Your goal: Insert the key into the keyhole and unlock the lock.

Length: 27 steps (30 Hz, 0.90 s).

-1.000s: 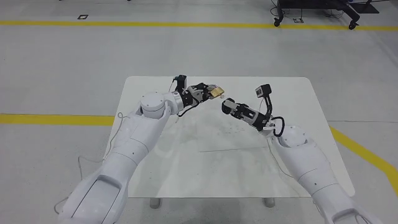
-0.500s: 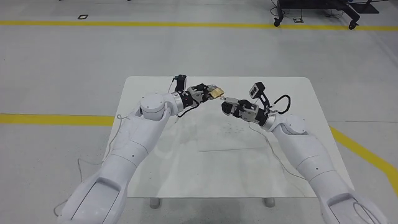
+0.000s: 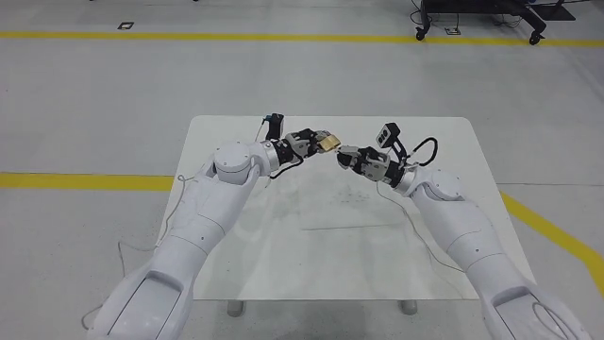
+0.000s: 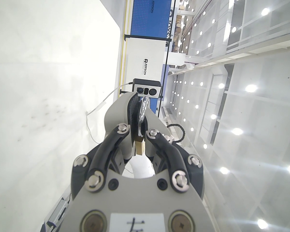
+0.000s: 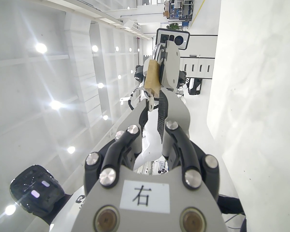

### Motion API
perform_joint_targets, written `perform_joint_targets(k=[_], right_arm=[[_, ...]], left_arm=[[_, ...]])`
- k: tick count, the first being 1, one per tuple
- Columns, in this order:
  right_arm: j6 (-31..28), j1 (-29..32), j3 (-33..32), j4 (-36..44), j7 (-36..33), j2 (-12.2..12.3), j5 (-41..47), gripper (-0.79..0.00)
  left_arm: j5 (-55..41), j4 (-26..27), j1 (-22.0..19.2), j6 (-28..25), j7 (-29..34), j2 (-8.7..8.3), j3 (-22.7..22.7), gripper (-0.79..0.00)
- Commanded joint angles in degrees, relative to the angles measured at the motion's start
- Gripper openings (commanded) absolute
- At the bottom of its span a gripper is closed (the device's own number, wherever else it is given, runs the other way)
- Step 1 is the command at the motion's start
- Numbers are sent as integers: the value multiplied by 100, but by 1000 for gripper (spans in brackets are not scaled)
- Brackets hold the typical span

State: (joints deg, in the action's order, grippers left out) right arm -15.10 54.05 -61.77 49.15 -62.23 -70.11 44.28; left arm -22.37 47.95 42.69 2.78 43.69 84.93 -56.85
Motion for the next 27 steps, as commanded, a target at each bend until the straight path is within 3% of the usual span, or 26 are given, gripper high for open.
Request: perform_joint_targets(k=[1, 9, 27], right_arm=[[104, -21, -3, -44, -2, -13, 53, -785], [503, -118, -34, -281, -124, -72, 364, -785], [1631, -426, -121, -1094, -1603, -220, 1417, -785]], left_arm=[[37, 8, -1, -14, 11, 0, 8, -785], [200, 102, 39, -281, 25, -7, 29, -785], [1542, 973, 557, -2407, -615, -165, -79, -785]])
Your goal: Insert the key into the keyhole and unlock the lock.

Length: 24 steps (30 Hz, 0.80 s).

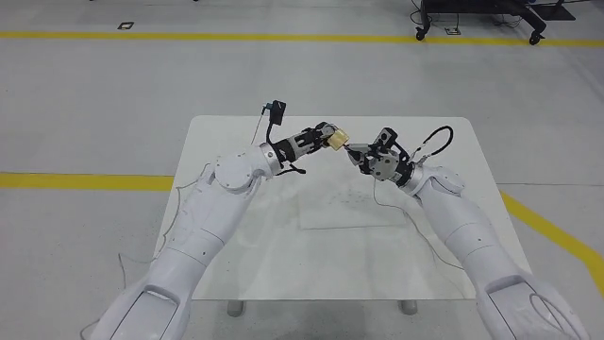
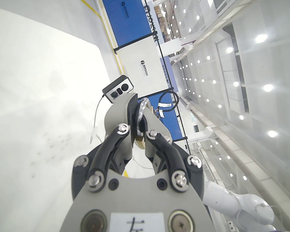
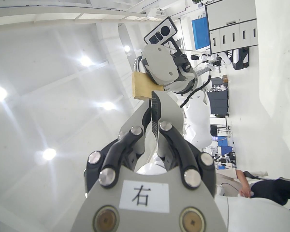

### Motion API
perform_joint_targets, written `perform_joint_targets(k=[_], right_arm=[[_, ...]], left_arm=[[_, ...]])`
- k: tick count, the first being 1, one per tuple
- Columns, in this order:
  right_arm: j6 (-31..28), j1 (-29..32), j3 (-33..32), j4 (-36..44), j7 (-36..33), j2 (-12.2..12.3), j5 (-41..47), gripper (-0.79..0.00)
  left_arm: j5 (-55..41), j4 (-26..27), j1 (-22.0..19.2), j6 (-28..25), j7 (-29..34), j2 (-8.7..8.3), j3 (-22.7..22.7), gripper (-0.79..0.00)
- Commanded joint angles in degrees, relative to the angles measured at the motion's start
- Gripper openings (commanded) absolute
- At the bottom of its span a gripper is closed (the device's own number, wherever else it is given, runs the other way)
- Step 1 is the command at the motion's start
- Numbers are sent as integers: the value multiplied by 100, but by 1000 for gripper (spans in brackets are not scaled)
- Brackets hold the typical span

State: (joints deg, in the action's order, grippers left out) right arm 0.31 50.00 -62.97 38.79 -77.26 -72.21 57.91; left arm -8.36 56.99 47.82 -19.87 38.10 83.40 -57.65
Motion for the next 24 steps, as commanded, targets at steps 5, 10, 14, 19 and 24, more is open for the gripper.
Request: perform_joint_targets(k=[5, 10, 14, 19, 24], right_arm=[[322, -119, -6, -302, -402, -52, 220, -785], [305, -206, 11, -476, -481, -94, 216, -785], [34, -271, -4, -587, -362, -106, 93, -785], [-213, -273, -2, -571, -223, -116, -86, -489], [-334, -276, -99, -602, -196, -104, -79, -413]], left_arm=[[519, 279, 203, -481, -217, -56, -21, -785], [464, 353, 247, -448, -227, -74, -84, -785], [272, 360, 246, -369, -152, -84, -155, -785], [-35, 328, 224, -159, 16, -82, -200, -785], [-247, 278, 174, 9, 135, -81, -238, -785]])
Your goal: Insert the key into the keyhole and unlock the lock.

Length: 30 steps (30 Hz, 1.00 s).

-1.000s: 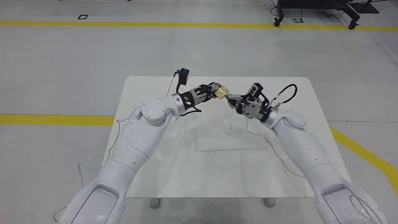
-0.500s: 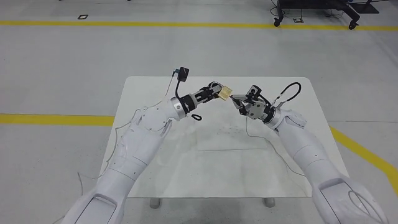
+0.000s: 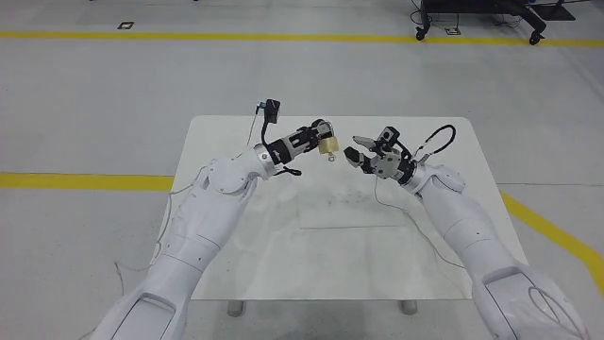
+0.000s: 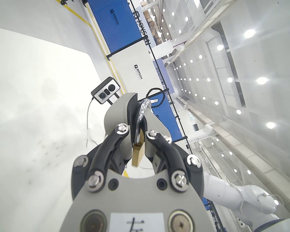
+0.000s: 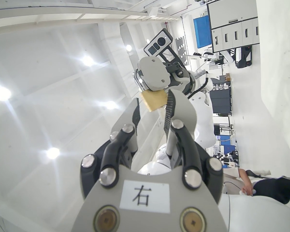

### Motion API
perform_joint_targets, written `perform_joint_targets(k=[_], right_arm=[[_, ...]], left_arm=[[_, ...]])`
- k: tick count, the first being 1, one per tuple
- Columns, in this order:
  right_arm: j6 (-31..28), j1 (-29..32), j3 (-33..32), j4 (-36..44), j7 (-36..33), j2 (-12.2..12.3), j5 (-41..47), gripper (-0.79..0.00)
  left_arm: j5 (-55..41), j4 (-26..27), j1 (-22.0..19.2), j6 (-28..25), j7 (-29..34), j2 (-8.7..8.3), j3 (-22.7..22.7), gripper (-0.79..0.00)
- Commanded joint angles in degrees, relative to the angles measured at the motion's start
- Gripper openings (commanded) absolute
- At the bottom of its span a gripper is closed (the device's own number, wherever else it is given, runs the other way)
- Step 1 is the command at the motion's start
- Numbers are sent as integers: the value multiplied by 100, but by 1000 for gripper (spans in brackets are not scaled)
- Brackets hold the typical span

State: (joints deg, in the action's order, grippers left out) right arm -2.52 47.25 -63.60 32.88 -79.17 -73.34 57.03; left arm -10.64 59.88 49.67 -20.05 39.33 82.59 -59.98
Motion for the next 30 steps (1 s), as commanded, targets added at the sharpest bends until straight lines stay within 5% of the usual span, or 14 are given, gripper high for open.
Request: perform_joint_targets(k=[1, 5, 6, 9, 11, 16, 26, 28, 30], right_arm=[[-223, -13, -91, -25, 45, 26, -21, -406], [-961, 2, -307, -35, 328, 138, -342, -360], [-1230, 0, -406, -40, 465, 189, -454, -262], [-1973, 102, -685, 67, 910, 359, -901, -139], [-2019, 280, -929, 325, 796, 469, -859, 0], [-1942, 784, -1582, 1079, 912, 790, -1205, 0], [-1923, 833, -1625, 1148, 911, 808, -1213, 0], [-1923, 833, -1625, 1148, 911, 808, -1213, 0], [-1923, 833, -1625, 1148, 911, 808, -1213, 0]], left_arm=[[-39, -24, -19, 54, 22, -2, -13, -785], [77, -164, -110, 498, 50, -3, 32, -785], [194, -215, -147, 647, 47, -1, 76, -785], [593, -328, -260, 1063, 109, 11, 270, -785], [967, -400, -337, 1308, 237, 25, 472, -785], [1773, -640, -560, 1899, 613, 101, 1026, -785], [2507, -1177, -886, 2703, 601, 340, 1745, -785], [2468, -1240, -915, 2648, 607, 363, 1749, -696], [2429, -1278, -946, 2533, 612, 372, 1723, -508]])
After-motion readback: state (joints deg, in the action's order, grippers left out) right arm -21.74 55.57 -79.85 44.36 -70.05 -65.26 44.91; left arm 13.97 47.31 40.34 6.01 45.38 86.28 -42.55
